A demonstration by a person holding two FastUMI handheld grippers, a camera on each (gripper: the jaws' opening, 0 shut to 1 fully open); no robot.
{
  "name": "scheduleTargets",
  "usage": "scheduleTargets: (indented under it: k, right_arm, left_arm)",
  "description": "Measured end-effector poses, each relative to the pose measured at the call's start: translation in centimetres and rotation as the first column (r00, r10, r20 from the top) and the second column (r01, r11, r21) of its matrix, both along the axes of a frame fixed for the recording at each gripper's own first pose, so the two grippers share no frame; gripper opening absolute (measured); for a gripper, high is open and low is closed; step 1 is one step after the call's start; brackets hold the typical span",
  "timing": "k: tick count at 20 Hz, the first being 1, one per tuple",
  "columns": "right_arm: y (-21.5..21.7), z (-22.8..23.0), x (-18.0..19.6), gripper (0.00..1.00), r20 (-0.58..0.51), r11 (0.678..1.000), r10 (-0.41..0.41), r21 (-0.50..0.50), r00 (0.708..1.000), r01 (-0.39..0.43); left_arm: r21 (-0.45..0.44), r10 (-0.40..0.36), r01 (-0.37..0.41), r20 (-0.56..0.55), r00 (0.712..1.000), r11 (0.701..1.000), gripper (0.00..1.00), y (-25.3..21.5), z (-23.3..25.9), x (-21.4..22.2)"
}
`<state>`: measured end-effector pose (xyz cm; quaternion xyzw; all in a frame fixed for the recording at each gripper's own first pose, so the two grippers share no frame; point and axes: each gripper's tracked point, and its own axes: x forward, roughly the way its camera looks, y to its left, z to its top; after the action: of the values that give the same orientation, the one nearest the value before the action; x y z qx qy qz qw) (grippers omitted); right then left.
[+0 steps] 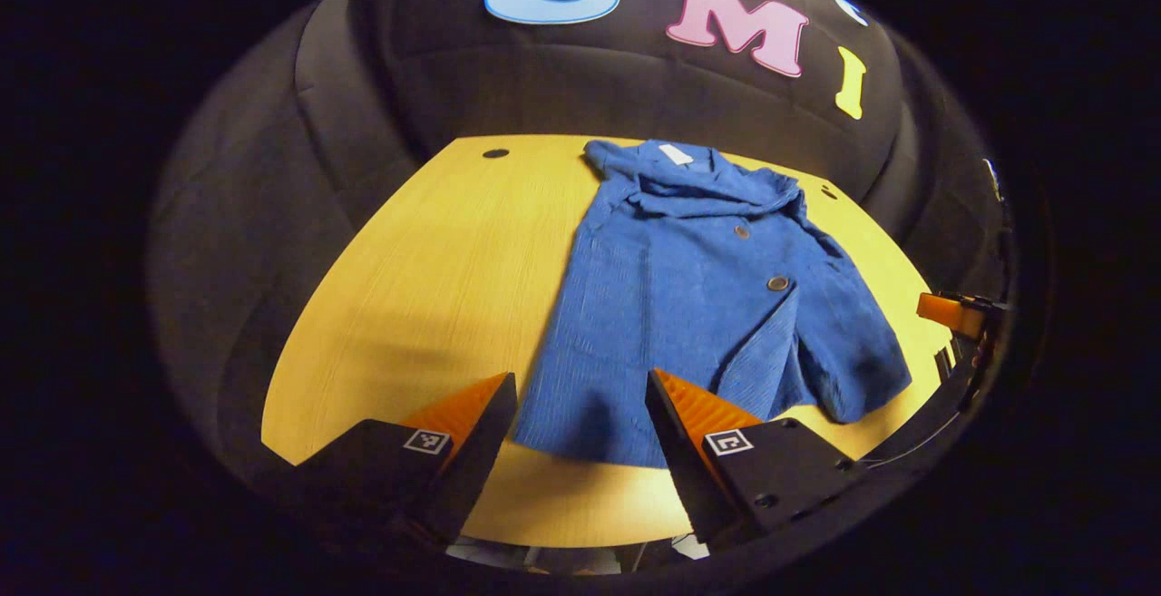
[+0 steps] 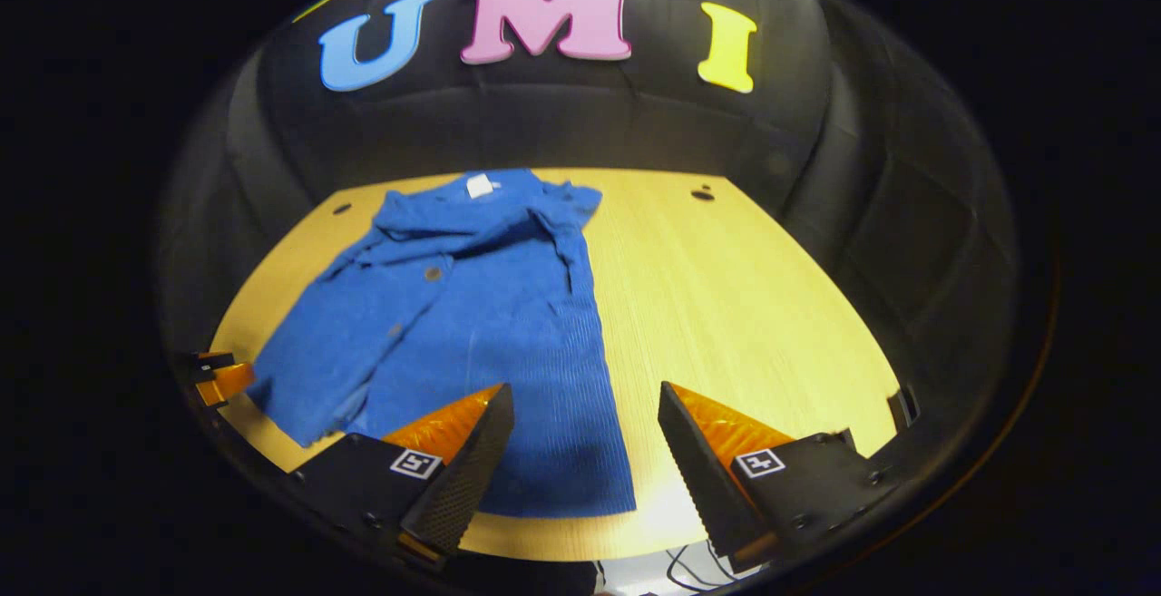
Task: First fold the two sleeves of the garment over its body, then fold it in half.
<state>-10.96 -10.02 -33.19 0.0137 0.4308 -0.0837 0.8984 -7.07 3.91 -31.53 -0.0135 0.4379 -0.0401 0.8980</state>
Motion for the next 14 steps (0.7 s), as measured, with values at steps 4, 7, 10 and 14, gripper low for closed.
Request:
scheduleTargets:
  k: [4, 7, 10, 14]
  right_arm:
    - [0.2, -2.8, -2.2, 1.0, -0.088, 0.998, -0.056, 0.018, 0.995, 0.058]
    - [-0.5, -4.6, -3.1, 1.0, -0.135, 0.996, -0.091, 0.006, 0.987, 0.092]
    - [0.2, -6.6, -4.0, 1.0, -0.209, 0.994, -0.092, 0.033, 0.974, 0.101]
    - [0.7, -6.9, -4.4, 0.98, -0.215, 0.993, -0.084, 0.068, 0.973, 0.101]
  left_arm:
    - [0.048, -0.012, 0.016, -0.082, 0.997, 0.999, 0.84, -0.2, -1.8, -1.1]
    - [0.061, -0.024, 0.028, -0.062, 0.998, 0.998, 0.84, -0.6, -2.2, -0.7]
    - [0.056, -0.029, 0.033, -0.071, 0.997, 0.998, 0.84, -1.2, -2.3, -0.3]
    - [0.053, -0.043, 0.048, -0.085, 0.995, 0.997, 0.78, -1.6, -2.3, -0.2]
